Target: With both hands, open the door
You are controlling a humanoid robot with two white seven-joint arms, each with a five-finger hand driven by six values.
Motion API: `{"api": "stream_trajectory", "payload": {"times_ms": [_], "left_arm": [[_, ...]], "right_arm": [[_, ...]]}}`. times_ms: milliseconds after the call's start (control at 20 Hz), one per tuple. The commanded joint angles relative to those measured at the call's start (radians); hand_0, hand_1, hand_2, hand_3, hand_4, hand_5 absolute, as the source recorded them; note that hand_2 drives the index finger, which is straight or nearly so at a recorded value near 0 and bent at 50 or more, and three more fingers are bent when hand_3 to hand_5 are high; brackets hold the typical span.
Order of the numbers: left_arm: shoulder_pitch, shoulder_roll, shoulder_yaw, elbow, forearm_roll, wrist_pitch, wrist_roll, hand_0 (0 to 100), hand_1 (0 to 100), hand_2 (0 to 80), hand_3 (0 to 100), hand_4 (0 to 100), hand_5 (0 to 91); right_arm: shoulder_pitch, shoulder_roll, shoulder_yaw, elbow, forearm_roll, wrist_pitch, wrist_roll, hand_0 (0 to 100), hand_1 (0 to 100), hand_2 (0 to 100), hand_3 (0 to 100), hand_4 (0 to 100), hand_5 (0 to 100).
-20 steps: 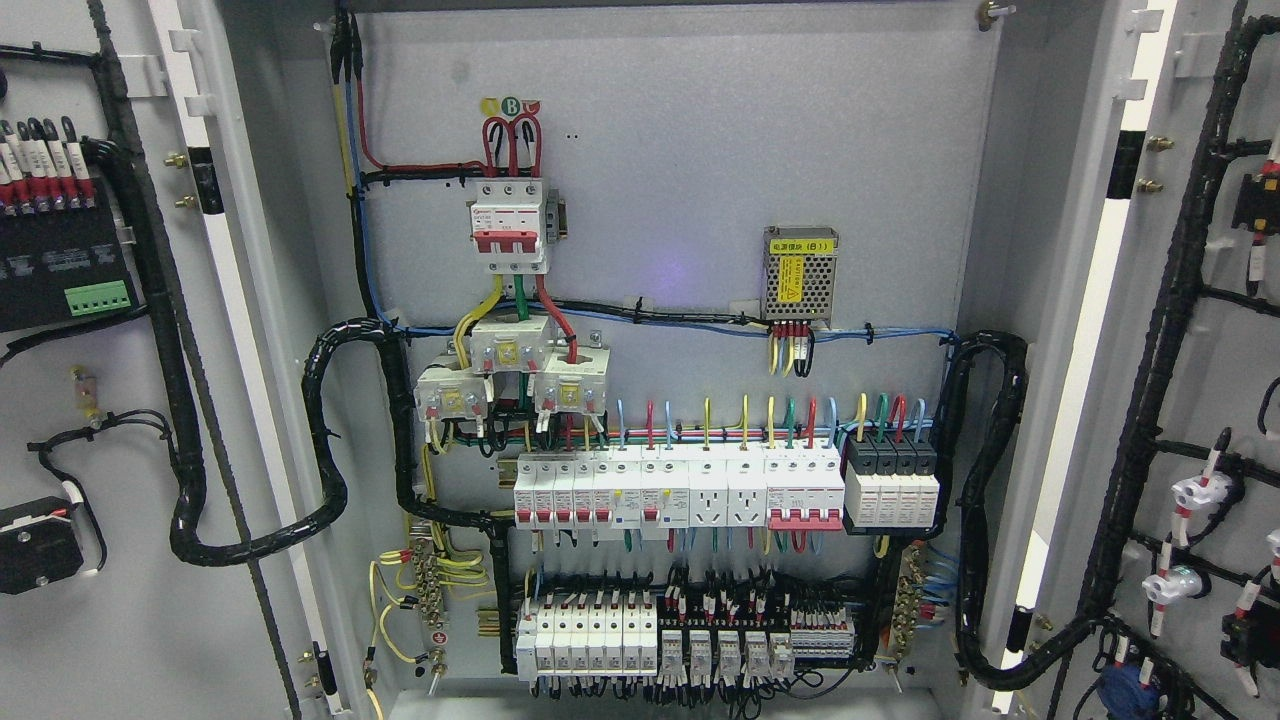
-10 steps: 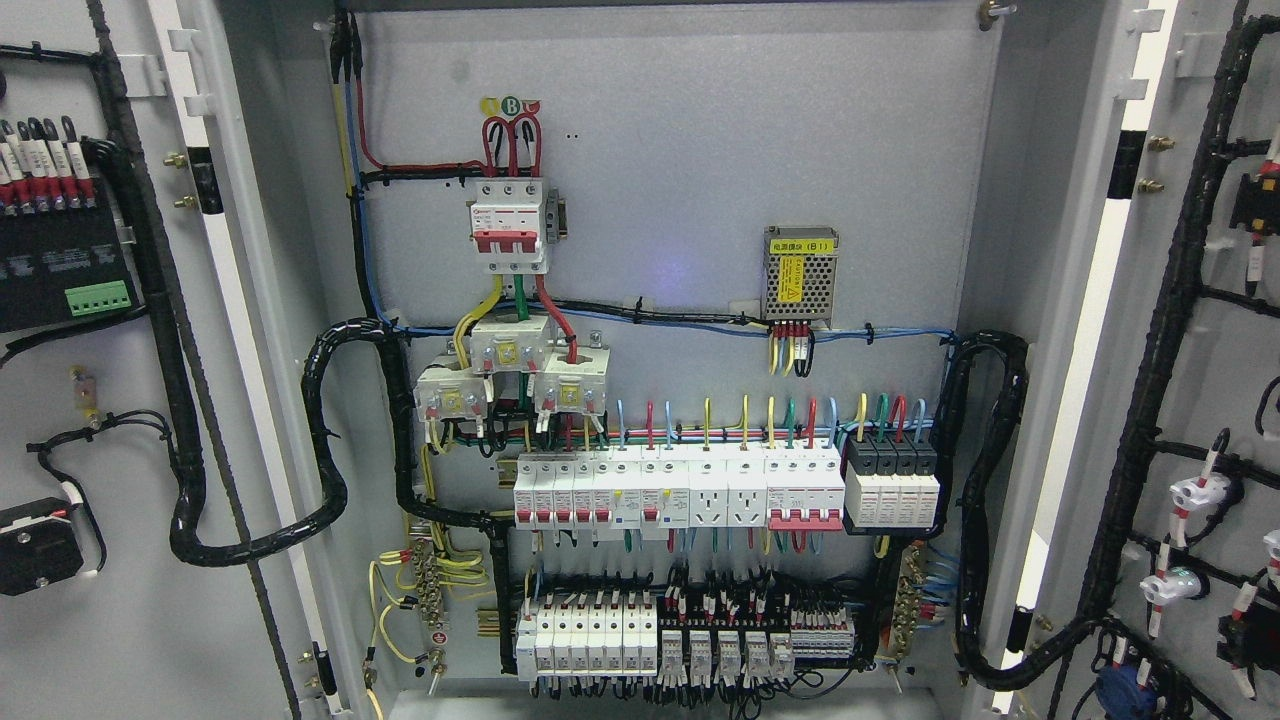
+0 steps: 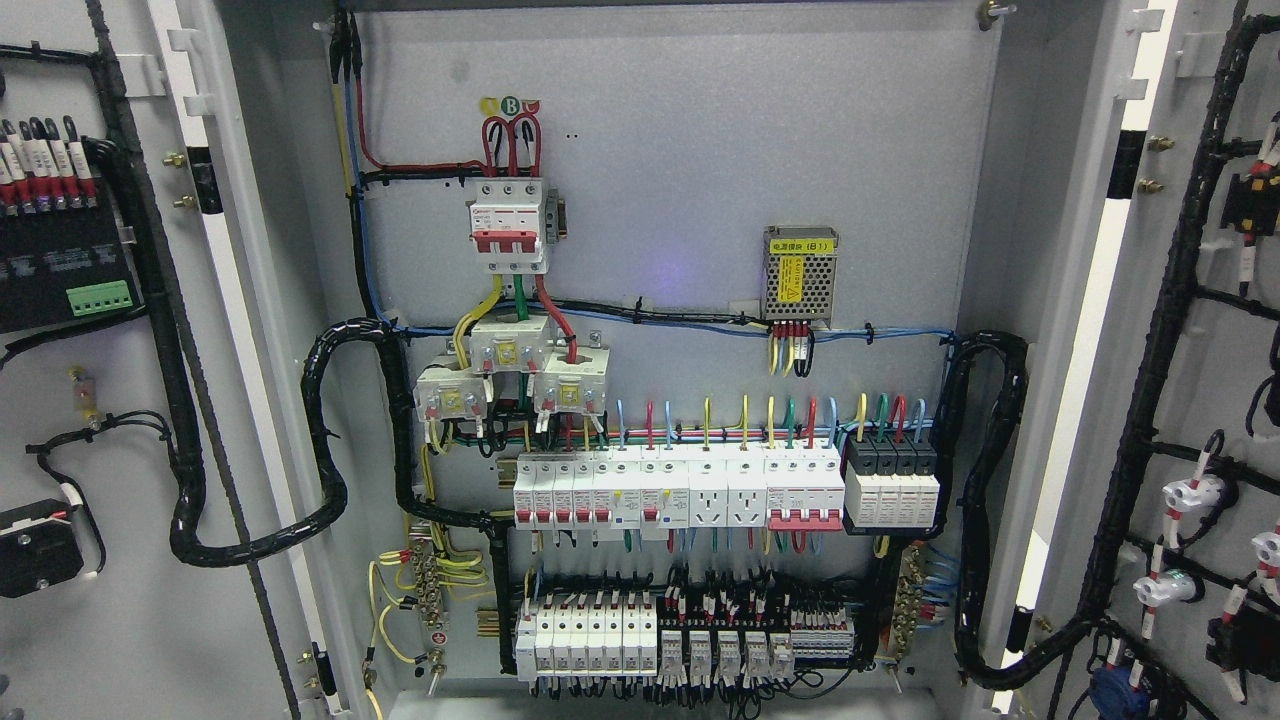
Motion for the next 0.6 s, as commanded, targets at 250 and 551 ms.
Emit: {"api": "stream_trajectory", "payload": {"times_ms": [250, 551], "left_arm": [[0.207, -0.002, -0.154, -0.263, -0.042, -0.069, 0.001, 0, 0, 0.0, 0, 3, 0.0], [0.310, -0.010, -0.298, -0.263, -0.180, -0.143, 0.002, 0, 0, 0.0, 0, 3, 0.0]], "right_arm": [[0.004, 0.026, 0.228, -0.014, 0.062, 0.000, -0.002, 0, 0, 0, 0, 0, 0], [0.046, 0.105, 0.361, 0.055, 0.179, 0.000, -0.003, 0, 0, 0, 0, 0, 0]]}}
